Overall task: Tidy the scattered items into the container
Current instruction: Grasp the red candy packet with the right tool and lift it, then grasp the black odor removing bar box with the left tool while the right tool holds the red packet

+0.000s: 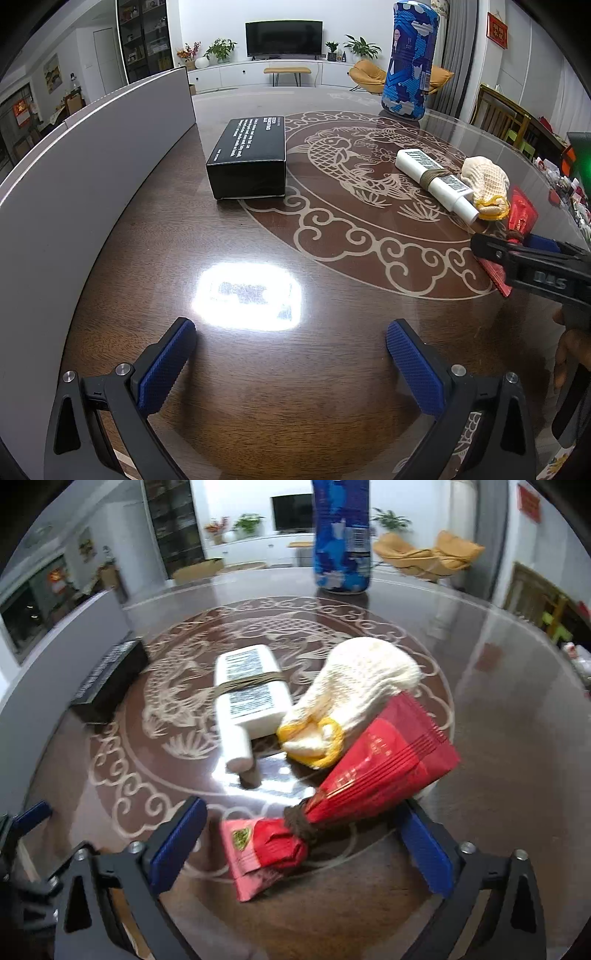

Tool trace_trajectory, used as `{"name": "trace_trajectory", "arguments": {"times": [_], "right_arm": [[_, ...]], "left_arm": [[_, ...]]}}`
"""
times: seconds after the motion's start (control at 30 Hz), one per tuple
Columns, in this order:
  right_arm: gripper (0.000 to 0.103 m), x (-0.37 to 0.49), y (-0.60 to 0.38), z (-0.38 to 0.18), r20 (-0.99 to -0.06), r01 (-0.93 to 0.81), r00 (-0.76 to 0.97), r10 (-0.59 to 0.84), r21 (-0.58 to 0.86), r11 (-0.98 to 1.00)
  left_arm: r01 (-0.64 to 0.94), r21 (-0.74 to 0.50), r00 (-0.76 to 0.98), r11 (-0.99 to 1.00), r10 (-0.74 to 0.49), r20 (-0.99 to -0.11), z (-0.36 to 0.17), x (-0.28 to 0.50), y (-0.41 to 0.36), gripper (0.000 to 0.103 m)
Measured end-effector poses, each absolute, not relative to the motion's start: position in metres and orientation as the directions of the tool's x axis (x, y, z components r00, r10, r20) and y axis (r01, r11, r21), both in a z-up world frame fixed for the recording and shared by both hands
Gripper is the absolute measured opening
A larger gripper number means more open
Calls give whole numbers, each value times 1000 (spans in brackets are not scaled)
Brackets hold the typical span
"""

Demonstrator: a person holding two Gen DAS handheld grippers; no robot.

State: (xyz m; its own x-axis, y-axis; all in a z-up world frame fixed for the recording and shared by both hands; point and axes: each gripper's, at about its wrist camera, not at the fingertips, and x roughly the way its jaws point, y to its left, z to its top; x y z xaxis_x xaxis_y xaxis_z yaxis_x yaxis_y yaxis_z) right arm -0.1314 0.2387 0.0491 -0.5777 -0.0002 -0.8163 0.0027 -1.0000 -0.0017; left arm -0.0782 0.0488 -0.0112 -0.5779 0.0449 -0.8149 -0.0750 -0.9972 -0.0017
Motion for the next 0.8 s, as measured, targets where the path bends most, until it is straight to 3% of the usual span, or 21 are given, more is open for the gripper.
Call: {"name": "trace_trajectory", "arguments": {"times": [0.1, 0.17, 0.8], "right_arm": [[57, -123, 243, 54, -804, 6, -595, 10, -17, -1000], [31, -116, 249, 56, -800, 18, -599, 10, -26, -1000], [32, -82, 308, 55, -779, 101, -625, -48, -20, -995]], "left_arm": [[-76, -2, -578, -997, 45, -815, -11, -78, 49, 103], [-75, -2, -578, -997, 45, -815, -11, -77, 49, 103], [-76, -1, -578, -997, 45, -814, -11, -78, 50, 103]]}}
